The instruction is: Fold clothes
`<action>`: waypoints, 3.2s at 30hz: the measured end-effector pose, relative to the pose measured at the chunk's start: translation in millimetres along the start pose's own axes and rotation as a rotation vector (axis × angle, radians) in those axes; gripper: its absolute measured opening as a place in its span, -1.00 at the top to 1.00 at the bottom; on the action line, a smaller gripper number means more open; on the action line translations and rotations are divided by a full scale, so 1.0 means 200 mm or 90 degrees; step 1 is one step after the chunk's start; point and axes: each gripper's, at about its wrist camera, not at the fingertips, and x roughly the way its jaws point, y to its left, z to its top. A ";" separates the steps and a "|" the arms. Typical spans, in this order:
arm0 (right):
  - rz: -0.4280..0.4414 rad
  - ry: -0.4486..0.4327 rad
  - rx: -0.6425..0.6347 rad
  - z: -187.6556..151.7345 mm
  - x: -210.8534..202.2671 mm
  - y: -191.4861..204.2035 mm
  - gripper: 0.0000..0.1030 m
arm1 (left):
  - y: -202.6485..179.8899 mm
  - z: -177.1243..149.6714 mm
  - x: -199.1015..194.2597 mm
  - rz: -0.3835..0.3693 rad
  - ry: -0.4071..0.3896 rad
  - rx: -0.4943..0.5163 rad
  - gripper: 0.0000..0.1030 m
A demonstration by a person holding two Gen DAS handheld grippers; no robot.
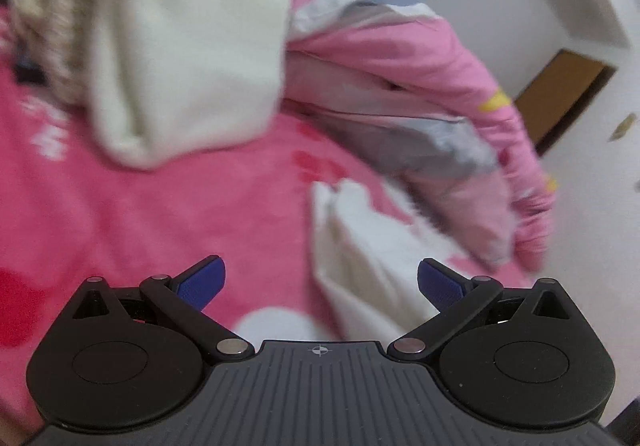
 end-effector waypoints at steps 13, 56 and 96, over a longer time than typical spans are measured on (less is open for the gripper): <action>0.034 -0.033 0.036 -0.01 -0.04 -0.06 0.82 | -0.01 0.20 0.55 -0.079 0.176 -0.068 -0.93; -0.111 -0.215 0.222 -0.16 -0.67 -0.61 0.84 | -1.24 0.05 0.85 -0.082 0.224 0.240 0.83; -0.057 -0.107 0.636 -0.65 -0.69 -1.01 0.14 | -0.54 -0.52 0.14 -0.021 0.117 0.328 -1.00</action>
